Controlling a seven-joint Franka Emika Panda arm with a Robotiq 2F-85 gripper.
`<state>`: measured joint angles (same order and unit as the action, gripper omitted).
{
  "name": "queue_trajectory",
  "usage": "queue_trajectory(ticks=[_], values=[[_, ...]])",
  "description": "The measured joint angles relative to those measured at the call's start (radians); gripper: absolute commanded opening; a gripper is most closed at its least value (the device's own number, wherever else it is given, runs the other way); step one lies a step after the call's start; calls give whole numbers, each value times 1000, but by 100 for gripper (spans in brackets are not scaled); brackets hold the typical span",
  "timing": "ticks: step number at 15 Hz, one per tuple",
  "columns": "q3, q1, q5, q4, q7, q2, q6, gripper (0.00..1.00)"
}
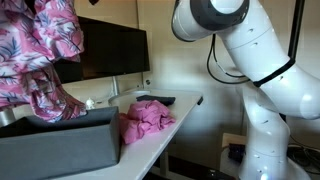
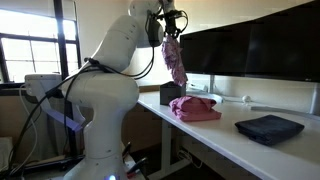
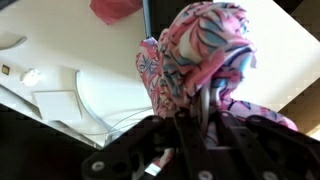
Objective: Pick up one cloth and put it in the box
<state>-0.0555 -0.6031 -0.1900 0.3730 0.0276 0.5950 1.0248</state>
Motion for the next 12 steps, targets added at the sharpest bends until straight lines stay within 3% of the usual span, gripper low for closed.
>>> queue_trajectory(ticks=[6, 12], values=[[-58, 141, 206, 1, -45, 102, -6, 12], [-98, 209, 322, 1, -118, 251, -7, 12]])
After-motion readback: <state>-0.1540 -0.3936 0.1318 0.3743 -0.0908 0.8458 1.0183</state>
